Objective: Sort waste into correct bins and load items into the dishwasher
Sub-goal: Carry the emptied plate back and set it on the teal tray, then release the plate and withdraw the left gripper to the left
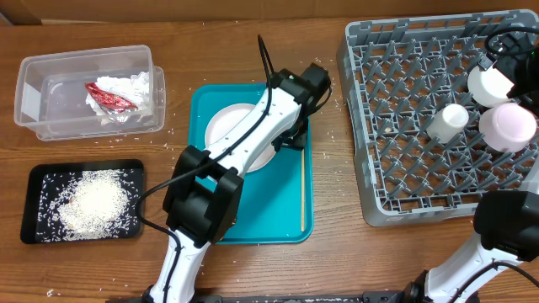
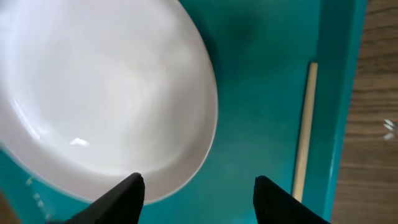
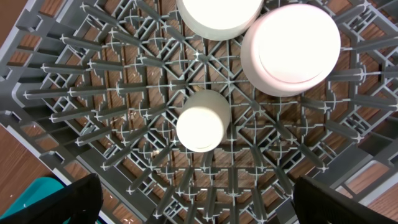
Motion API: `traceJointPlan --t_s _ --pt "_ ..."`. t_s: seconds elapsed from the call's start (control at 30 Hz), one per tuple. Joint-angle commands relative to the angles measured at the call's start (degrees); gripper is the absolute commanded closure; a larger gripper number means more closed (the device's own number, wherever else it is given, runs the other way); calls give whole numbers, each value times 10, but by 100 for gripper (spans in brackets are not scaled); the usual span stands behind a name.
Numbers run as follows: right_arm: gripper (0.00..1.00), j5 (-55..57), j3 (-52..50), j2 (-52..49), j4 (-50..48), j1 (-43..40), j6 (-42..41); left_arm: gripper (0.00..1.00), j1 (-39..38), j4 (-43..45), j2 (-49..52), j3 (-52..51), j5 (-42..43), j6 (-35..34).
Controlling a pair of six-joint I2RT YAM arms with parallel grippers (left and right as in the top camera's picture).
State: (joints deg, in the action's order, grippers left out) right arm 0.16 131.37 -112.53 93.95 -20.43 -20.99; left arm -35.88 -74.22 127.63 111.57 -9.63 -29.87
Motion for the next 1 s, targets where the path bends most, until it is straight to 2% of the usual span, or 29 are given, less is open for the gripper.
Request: traceJointPlan --t_s 0.0,0.17,0.23,0.3,0.33,0.37,0.5,0.57,0.7,0.77,0.87,0.97 --pt "0 -3 18 25 -2 1 -5 44 7 -53 -3 102 -26 -1" --pt "0 -3 18 25 -2 1 -5 45 39 -163 -4 258 -109 -60" --pt "0 -3 18 25 -2 1 -5 41 65 -193 -5 315 -122 -70" --pt "0 -3 18 25 -2 1 -5 28 103 -213 -6 364 -122 -70" --pt "0 -3 18 25 -2 1 -5 11 124 -221 -7 383 -122 -70" --pt "0 -3 18 25 -2 1 -5 0 148 -226 -7 398 -121 -70" --pt "0 -17 18 25 -5 1 -5 0 245 -226 -8 416 -74 -59" --pt "0 -62 18 25 -6 1 -5 0 291 -226 -7 414 -39 -59" --pt "0 -164 18 25 -6 1 -5 0 369 -226 -6 407 -34 -56" --pt "0 -224 18 25 -9 1 -6 0 403 -226 -6 407 -33 -16" --pt "0 -377 17 25 -51 8 -14 0 451 -226 -6 407 5 57" --pt "0 -410 17 24 -76 44 -11 0 482 -226 -6 407 16 66"
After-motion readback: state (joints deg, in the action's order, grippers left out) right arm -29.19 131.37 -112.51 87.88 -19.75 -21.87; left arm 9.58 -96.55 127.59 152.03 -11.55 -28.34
